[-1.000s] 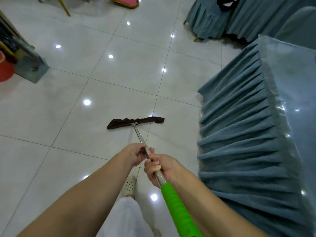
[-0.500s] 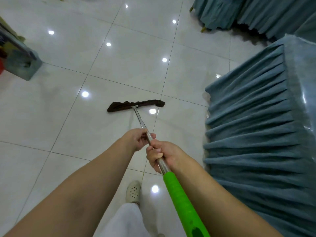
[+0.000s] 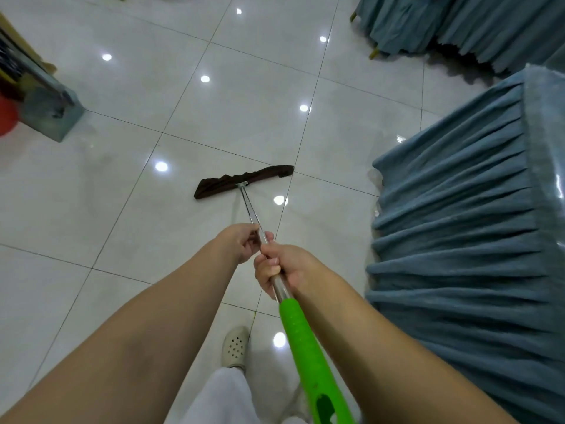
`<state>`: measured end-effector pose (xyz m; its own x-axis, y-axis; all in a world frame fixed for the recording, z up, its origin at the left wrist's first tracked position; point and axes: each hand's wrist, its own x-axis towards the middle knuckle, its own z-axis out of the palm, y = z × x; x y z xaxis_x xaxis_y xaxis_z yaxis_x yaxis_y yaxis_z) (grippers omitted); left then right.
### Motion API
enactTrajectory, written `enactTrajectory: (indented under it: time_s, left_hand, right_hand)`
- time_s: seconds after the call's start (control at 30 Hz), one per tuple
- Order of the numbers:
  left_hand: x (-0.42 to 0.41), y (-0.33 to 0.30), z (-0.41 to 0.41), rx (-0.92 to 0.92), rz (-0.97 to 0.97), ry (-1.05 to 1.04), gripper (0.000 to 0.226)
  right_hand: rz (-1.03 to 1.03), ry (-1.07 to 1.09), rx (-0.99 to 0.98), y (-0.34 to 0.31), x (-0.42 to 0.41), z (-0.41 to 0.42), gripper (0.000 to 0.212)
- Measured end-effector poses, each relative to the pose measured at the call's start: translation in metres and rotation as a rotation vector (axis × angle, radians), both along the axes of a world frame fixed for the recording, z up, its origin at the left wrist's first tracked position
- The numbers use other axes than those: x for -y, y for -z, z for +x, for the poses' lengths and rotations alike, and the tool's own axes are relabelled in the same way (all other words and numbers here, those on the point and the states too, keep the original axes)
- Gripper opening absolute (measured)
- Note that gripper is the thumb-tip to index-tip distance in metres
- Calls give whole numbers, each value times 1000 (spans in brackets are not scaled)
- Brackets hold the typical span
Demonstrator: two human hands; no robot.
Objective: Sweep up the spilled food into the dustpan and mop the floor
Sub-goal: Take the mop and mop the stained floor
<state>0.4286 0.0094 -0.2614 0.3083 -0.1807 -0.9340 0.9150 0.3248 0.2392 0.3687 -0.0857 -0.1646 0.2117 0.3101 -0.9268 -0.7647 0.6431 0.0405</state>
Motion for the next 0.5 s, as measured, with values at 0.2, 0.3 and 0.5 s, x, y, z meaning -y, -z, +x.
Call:
enactTrajectory:
  time_s: [0.2, 0.3, 0.5]
  left_hand:
    - [25, -4, -35, -26, 38, -70, 30]
    - [41, -15, -59, -57, 42, -136, 32]
    - [61, -30, -114, -20, 100, -238, 31]
  right_hand:
    - [11, -39, -4, -7, 26, -27, 36]
    - [24, -102, -12, -13, 42, -41, 37]
    - [146, -283, 4, -30, 73, -73, 35]
